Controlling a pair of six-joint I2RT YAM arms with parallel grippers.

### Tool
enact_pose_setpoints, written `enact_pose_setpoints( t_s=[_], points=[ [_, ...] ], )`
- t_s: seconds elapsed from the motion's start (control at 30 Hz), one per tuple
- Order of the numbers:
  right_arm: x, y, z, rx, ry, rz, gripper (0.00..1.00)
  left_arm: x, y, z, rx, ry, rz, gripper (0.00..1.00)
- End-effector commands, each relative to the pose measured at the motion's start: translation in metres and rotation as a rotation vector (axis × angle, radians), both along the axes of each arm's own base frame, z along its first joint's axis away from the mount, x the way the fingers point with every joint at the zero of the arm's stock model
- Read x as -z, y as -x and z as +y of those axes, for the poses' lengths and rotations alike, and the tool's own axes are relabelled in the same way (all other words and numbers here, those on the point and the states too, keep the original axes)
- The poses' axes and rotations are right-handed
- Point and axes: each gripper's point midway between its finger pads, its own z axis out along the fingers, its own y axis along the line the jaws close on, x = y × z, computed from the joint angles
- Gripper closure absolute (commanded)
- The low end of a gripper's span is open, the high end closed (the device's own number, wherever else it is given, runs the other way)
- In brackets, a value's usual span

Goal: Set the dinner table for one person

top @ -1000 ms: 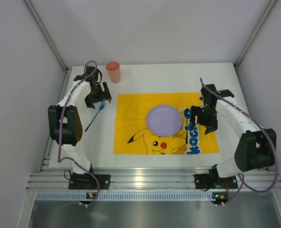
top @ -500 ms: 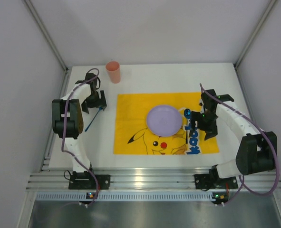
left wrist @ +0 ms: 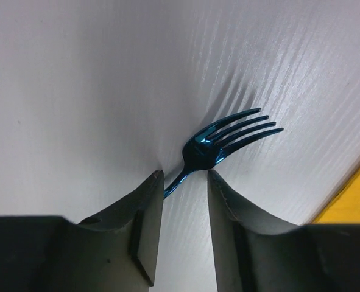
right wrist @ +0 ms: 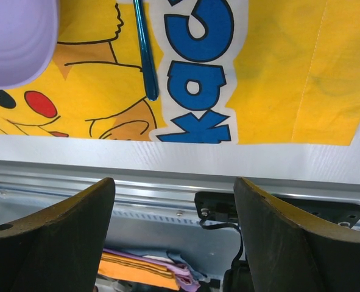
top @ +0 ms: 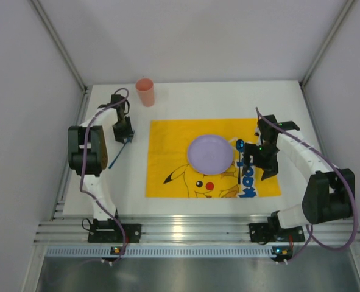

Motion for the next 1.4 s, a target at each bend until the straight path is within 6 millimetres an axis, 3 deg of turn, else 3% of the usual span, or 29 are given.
enact_pose_setpoints(
  t_s=[0.0,0.13,0.17,0.23,0.27,0.47,0.57,0.73,0.93,1.03,1.07,1.13,1.17,1.23,1.27,1.37],
  points=[
    [-0.002,-0.006,0.003,-0.018,-0.012,-0.024,0.21,0.037,0.017,0.028,-0.055,-0.048,0.079,0.62],
    [-0.001,-0.009,0.004,-0.018,-0.012,-0.023,0.2,0.045,0.023,0.033,-0.084,-0.033,0.101,0.76],
    [-0.001,-0.009,0.004,-0.019,-0.012,-0.023,0.21,0.045,0.024,0.034,-0.089,-0.03,0.101,0.87],
    [0.0,-0.01,0.004,-0.018,-0.012,-0.021,0.21,0.047,0.025,0.035,-0.093,-0.033,0.108,0.91],
    [0.0,-0.01,0.004,-0.019,-0.012,-0.023,0.21,0.047,0.025,0.035,-0.093,-0.032,0.108,0.98],
    [0.0,-0.011,0.004,-0.018,-0.013,-0.026,0.21,0.047,0.024,0.036,-0.096,-0.039,0.116,1.0],
    [-0.001,-0.01,0.005,-0.021,-0.014,-0.027,0.21,0.034,0.018,0.038,-0.102,-0.044,0.088,1.0],
    [-0.003,-0.012,0.006,-0.02,-0.025,-0.041,0.21,-0.014,0.001,0.039,-0.102,-0.051,-0.019,1.0],
    [-0.006,-0.013,0.01,-0.02,-0.048,-0.056,0.21,-0.059,0.0,0.022,-0.068,-0.048,-0.105,1.0],
    [-0.01,-0.014,0.012,-0.02,-0.06,-0.068,0.21,-0.075,0.004,-0.008,-0.034,-0.02,-0.139,1.0],
    [-0.012,-0.016,0.013,-0.022,-0.063,-0.078,0.21,-0.081,0.007,-0.029,-0.01,-0.004,-0.155,1.0],
    [-0.015,-0.016,0.013,-0.019,-0.068,-0.086,0.21,-0.084,0.013,-0.051,0.018,0.0,-0.16,1.0],
    [-0.017,-0.017,0.014,-0.02,-0.07,-0.093,0.21,-0.087,0.017,-0.078,0.046,0.015,-0.173,1.0],
    [-0.02,-0.016,0.014,-0.017,-0.073,-0.102,0.21,-0.082,0.024,-0.103,0.075,0.037,-0.169,1.0],
    [-0.021,-0.015,0.014,-0.019,-0.076,-0.104,0.21,-0.08,0.027,-0.125,0.09,0.057,-0.174,1.0],
    [-0.025,-0.011,0.013,-0.018,-0.08,-0.116,0.21,-0.062,0.037,-0.159,0.11,0.083,-0.139,1.0]
  ],
)
